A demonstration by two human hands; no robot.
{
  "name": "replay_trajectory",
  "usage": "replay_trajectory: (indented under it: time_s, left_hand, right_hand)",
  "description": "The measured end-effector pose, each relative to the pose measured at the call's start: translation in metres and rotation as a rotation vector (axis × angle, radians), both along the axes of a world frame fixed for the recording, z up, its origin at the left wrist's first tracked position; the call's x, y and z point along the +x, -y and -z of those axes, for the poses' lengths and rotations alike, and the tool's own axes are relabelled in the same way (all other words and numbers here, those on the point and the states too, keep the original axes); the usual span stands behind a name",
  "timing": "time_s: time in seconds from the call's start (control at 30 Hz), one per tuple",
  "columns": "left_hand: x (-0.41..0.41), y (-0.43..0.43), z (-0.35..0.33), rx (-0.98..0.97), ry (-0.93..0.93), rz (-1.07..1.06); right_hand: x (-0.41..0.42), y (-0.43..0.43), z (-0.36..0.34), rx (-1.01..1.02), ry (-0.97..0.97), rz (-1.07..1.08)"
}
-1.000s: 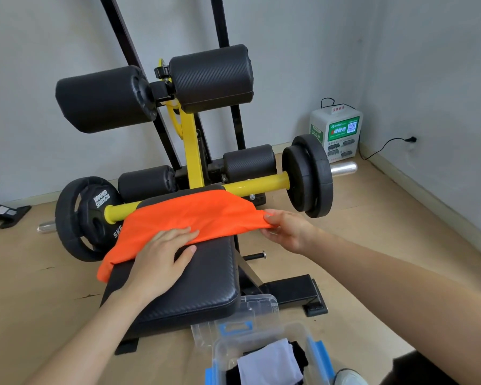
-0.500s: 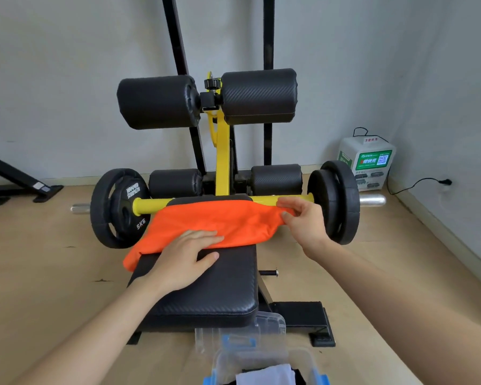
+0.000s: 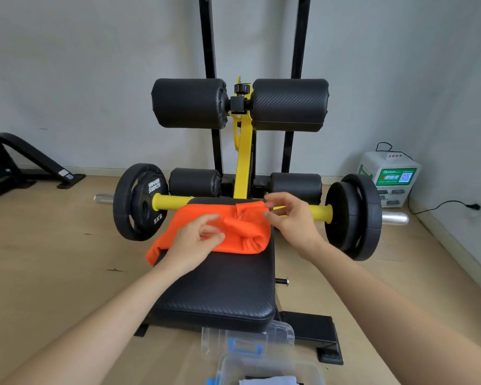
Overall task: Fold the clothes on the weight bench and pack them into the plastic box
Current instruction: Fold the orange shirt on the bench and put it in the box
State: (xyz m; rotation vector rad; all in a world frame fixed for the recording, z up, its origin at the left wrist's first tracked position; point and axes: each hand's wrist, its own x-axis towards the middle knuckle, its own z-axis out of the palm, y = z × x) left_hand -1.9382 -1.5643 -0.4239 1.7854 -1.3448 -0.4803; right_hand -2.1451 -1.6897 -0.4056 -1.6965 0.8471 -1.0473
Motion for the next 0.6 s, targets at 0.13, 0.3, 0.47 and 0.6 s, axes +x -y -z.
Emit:
replay_trajectory:
  time_s: [0.13,0.3,0.47,0.6]
  left_hand:
    - [-0.005,0.002,0.0,0.053,0.268,0.055]
    - [-0.015,0.006,-0.004,-0.015,0.261,0.138]
    - [-0.009,0.006,-0.009,-0.126,0.194,0.037]
    - [0.01,-0.001,-0.02,-0.184,0.165,-0.103]
  right_hand:
    - [-0.009,0.001,0.023,0.028,-0.255,-0.094]
    - [-0.003,-0.004,0.025,-0.138,-0.373,-0.153]
    - [0.002,-0.013,0.022,-0.074,-0.264,-0.122]
    - [0.012,-0.022,0.026,-0.093,-0.331,-0.048]
